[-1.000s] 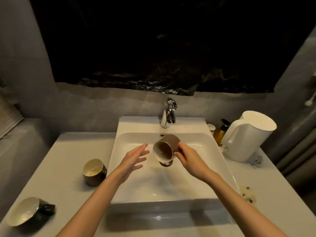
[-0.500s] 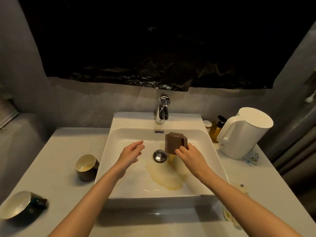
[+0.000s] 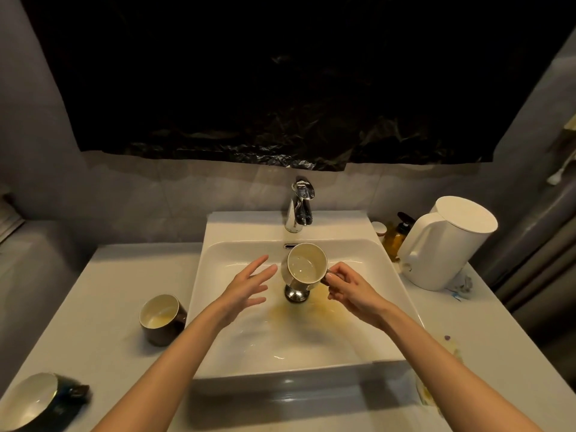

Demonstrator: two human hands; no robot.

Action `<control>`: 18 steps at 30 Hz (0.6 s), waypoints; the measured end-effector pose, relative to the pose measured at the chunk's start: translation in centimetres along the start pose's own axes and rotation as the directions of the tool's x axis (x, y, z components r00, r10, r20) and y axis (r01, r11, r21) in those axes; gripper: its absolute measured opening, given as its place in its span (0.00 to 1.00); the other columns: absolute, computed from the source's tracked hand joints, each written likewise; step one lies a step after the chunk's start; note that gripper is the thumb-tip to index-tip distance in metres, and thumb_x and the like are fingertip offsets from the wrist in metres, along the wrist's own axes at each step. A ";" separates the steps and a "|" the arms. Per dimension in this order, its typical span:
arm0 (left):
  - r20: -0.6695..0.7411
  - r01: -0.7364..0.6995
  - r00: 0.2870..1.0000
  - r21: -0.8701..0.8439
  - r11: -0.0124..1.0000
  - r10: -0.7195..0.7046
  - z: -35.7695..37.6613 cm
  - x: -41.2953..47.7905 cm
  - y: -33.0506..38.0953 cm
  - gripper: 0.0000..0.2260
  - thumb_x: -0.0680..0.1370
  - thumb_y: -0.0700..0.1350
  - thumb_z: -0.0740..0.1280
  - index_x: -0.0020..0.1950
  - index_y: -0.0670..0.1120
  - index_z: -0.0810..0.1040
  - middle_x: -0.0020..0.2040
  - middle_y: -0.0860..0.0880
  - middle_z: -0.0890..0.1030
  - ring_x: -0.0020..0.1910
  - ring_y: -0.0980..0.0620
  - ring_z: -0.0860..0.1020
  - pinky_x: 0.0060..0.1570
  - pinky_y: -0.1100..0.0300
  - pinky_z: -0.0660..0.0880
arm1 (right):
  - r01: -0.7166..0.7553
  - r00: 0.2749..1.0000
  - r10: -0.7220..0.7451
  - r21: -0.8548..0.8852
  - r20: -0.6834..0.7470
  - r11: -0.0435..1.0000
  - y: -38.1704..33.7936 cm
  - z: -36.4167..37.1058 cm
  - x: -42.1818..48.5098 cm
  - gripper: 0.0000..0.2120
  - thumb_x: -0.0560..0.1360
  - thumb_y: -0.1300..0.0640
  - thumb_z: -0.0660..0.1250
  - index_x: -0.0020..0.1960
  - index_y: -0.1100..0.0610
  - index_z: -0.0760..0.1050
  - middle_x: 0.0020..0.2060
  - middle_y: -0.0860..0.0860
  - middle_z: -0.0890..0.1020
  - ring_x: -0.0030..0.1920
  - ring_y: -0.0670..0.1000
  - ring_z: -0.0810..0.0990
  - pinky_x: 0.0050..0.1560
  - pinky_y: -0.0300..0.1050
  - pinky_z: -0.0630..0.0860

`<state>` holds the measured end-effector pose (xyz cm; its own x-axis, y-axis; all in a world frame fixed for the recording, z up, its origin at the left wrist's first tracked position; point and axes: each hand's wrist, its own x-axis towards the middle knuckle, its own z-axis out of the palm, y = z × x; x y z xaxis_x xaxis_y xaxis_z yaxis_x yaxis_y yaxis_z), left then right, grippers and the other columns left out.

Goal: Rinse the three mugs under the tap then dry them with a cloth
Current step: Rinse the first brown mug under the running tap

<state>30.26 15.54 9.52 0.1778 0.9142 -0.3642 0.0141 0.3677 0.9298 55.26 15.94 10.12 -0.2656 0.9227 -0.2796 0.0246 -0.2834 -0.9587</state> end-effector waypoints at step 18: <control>0.037 0.107 0.994 -0.447 0.888 -0.101 0.9 7.2 -2.3 0.22 0.73 0.42 0.71 0.66 0.52 0.75 0.62 0.42 0.77 0.47 0.48 0.79 0.43 0.53 0.78 | 0.252 0.769 -0.637 -0.887 -0.059 0.386 -7.4 0.5 6.3 0.22 0.80 0.51 0.62 0.73 0.48 0.64 0.70 0.46 0.69 0.68 0.45 0.68 0.66 0.42 0.68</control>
<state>32.42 21.12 4.84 0.2119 0.8653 -0.4543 -0.4086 0.5007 0.7631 52.95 23.72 15.52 -0.1630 0.9052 0.3924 0.7977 0.3550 -0.4875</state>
